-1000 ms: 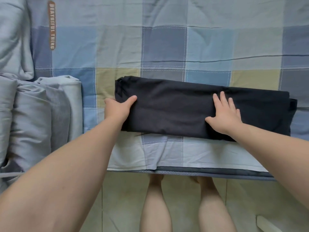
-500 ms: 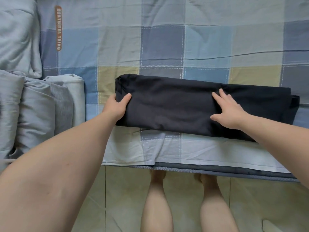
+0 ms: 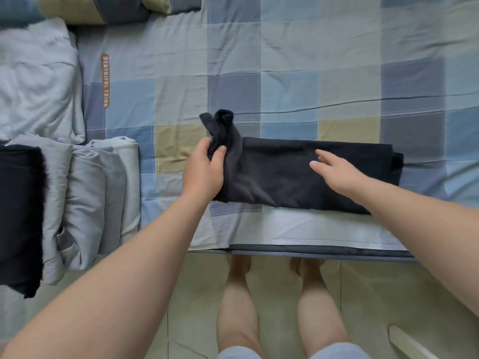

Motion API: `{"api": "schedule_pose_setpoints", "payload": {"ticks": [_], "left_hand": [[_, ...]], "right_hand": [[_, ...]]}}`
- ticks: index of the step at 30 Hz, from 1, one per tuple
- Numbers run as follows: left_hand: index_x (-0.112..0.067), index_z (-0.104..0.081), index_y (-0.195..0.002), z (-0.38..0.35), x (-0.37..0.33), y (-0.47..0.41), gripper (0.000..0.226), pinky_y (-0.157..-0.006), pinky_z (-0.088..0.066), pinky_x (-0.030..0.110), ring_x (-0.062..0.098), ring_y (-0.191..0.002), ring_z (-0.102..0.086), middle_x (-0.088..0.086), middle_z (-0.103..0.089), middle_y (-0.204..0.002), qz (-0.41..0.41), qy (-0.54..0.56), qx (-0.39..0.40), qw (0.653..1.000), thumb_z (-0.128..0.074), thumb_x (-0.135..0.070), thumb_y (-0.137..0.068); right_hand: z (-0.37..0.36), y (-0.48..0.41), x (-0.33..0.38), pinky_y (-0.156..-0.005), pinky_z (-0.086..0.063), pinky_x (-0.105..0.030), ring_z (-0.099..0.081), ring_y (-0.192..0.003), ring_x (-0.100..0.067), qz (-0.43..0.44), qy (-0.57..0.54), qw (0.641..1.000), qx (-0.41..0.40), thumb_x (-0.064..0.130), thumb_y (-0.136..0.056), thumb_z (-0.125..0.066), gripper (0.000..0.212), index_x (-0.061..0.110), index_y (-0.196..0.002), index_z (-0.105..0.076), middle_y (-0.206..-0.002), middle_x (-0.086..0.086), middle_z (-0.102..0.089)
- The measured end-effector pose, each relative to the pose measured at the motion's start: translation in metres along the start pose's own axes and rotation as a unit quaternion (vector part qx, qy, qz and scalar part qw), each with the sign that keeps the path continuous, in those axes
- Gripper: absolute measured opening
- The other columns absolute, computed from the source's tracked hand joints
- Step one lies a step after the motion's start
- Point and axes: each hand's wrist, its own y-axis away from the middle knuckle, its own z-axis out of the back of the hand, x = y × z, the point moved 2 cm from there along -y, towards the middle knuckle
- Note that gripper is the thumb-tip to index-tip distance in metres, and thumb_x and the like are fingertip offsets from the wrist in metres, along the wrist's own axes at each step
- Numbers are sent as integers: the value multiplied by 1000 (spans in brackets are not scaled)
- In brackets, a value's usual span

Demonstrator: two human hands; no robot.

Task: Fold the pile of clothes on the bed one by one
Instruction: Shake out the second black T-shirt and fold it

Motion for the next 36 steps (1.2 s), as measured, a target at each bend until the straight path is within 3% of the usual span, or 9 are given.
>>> {"api": "schedule_pose_setpoints", "payload": {"ticks": [11, 15, 18, 20, 22, 25, 28, 31, 36], "left_hand": [[-29, -52, -113, -187, -144, 81, 15, -71, -50, 39, 29, -84, -62, -1, -69, -95, -94, -142, 135, 976, -52, -27, -98], [-30, -52, -123, -265, -146, 95, 26, -79, -52, 41, 28, -96, -62, -2, -69, -109, -100, -193, 204, 955, -49, -21, -99], [-36, -52, -135, -297, -130, 98, 42, -84, -54, 38, 20, -108, -62, -9, -67, -122, -53, -160, 288, 943, -49, -16, -99], [-35, -52, -140, -301, -119, 100, 45, -93, -53, 35, 14, -114, -61, -12, -65, -128, -37, -106, 324, 939, -51, -15, -99], [-32, -56, -136, -291, -109, 99, 39, -98, -51, 35, 12, -114, -61, -11, -65, -128, -43, -80, 288, 953, -53, -17, -100], [-26, -60, -127, -261, -89, 84, 30, -101, -46, 40, 22, -120, -53, -3, -58, -131, -69, -141, 128, 979, -55, -21, -98], [-24, -48, -139, -230, -61, 60, 44, -108, -35, 46, 30, -135, -37, 3, -42, -149, 8, -210, 12, 978, -60, -28, -97], [-21, -29, -153, -217, -28, 35, 66, -112, -34, 47, 31, -140, -36, 6, -26, -160, 118, -155, 29, 980, -62, -37, -97], [-18, -52, -132, -220, 2, 6, 50, -97, -46, 36, 21, -113, -58, -3, -62, -123, 181, -25, 113, 977, -71, -41, -91]], "right_hand": [[110, 52, -101, -108, -29, -28, -41, -141, -20, -60, -101, 990, -80, 33, -105, -46, 48, 20, -151, -42, -154, -1, -45], [129, 46, -146, -105, -30, -25, -44, -137, -19, -78, -153, 977, -126, 27, -105, -47, 44, 17, -148, -47, -150, -1, -49], [140, 43, -175, -102, -31, -24, -47, -135, -18, -90, -167, 967, -167, 26, -105, -47, 42, 17, -146, -50, -148, -1, -51], [141, 41, -185, -103, -33, -24, -49, -133, -19, -80, -133, 972, -179, 24, -104, -47, 42, 17, -146, -50, -146, -2, -53], [137, 39, -183, -112, -34, -33, -48, -133, -24, -30, -58, 977, -201, 22, -102, -48, 45, 18, -147, -47, -146, -5, -54], [116, 31, -158, -121, -22, -47, -24, -149, -28, 90, 118, 965, -216, 24, -99, -51, 54, 24, -152, -39, -161, 0, -34], [82, 11, -127, -121, -7, -55, -2, -154, -30, 174, 293, 922, -184, 38, -100, -48, 61, 35, -157, -26, -169, 2, -7], [51, -23, -127, -122, 2, -57, 13, -154, -30, 179, 408, 886, -131, 53, -103, -32, 64, 38, -159, -7, -168, 1, 13], [58, -50, -170, -124, -4, -51, 7, -155, -17, 164, 410, 884, -154, 60, -100, -36, 75, 29, -161, -5, -168, 2, 10]]}}
